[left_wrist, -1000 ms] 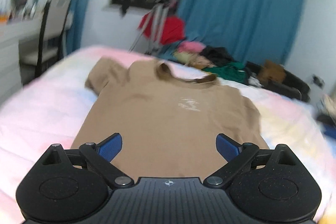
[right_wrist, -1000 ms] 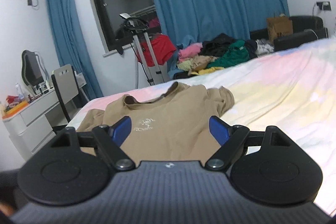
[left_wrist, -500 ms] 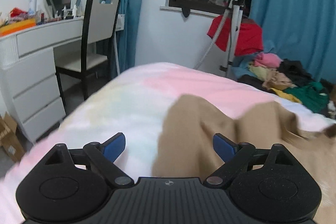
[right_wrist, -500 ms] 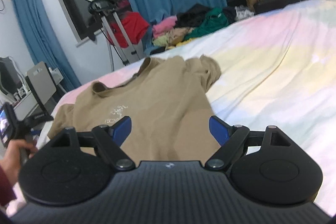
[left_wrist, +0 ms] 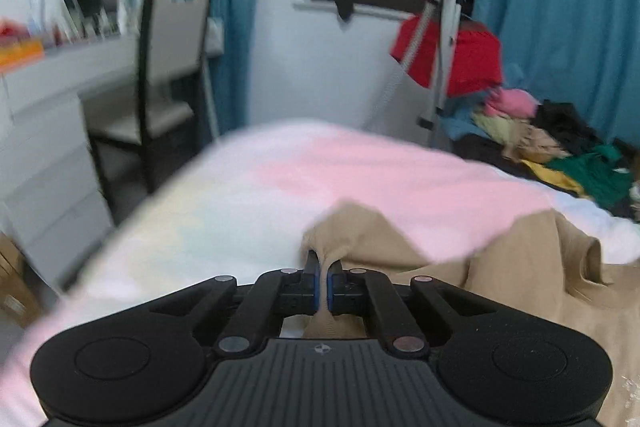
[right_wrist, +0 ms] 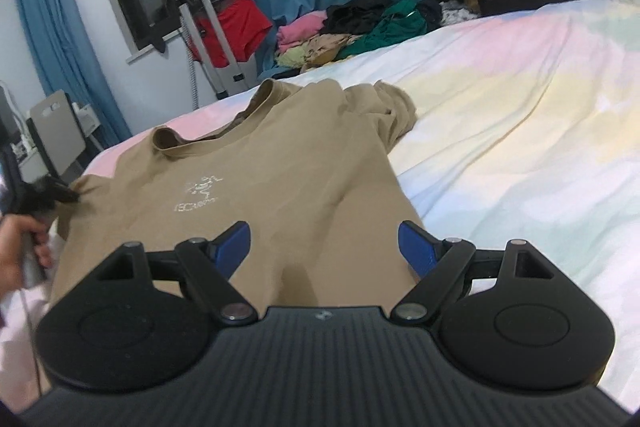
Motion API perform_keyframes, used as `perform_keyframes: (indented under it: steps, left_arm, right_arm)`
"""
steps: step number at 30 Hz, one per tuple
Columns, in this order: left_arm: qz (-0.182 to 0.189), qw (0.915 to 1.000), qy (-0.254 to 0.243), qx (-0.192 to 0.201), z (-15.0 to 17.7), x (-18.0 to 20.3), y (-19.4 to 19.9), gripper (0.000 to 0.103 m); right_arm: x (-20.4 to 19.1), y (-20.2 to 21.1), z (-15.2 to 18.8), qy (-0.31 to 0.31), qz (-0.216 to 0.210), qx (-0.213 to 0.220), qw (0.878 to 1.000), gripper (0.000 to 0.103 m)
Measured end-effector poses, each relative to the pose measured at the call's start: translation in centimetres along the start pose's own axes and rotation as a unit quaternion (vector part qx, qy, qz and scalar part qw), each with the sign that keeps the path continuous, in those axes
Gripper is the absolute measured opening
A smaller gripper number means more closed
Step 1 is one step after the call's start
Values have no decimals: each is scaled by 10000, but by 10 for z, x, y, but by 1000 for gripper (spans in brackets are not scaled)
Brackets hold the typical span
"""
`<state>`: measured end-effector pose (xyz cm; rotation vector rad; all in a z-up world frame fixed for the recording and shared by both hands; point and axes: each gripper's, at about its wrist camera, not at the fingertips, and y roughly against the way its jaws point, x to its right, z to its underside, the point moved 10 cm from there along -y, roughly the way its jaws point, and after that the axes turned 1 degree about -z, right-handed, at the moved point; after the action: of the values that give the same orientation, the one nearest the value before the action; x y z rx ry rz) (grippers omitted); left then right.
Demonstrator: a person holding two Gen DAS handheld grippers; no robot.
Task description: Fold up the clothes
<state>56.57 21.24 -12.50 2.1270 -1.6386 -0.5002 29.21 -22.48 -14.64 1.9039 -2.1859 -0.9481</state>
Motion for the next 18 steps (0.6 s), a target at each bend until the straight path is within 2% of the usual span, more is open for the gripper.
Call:
perform_keyframes:
  steps: [1,3,5,7,9,10,11,13,14,16,18]
  left_arm:
    - [-210,9996,-159,84,-7,-2,3,4]
    - [-470,9987,-194,-16,-12,-4,0,5]
    - [-660,9975,-209,-133,-9,-5,-7,20]
    - [-683,9972,-166,-240,-2,-5,-13,29]
    - [-559,9981,-71,-239,2,-5,-7,42]
    - [-490,9985,-21,-233,5,-4,-4,54]
    - [-391,9991,-21,-189,6,-3,5,61]
    - [-179,9998,-44,-19,8,0,29,69]
    - [-72,9999,-55,112,8,2,44,77]
    - [165,9995,-55,267,10,7,80,84]
    - [396,9984,-46,396,16,14,123,86]
  right_arm:
    - [0,2,-1,14,25,55,10000,82]
    - [2,4,-2,57,91,133,9999,82]
    - [3,6,-4,65,123,173,9998,82]
    - [3,5,-5,99,153,219,9996,82]
    - [1,5,-6,159,157,274,9994,82]
    - [0,6,-6,197,142,303,9992,82]
    - [-2,6,-7,242,124,333,9991,82]
    - [-7,7,-8,347,95,398,9986,82]
    - [-9,8,-9,402,81,433,9982,82]
    - [-14,11,-10,444,15,487,9978,82]
    - [-17,16,-13,501,-31,552,9972,82]
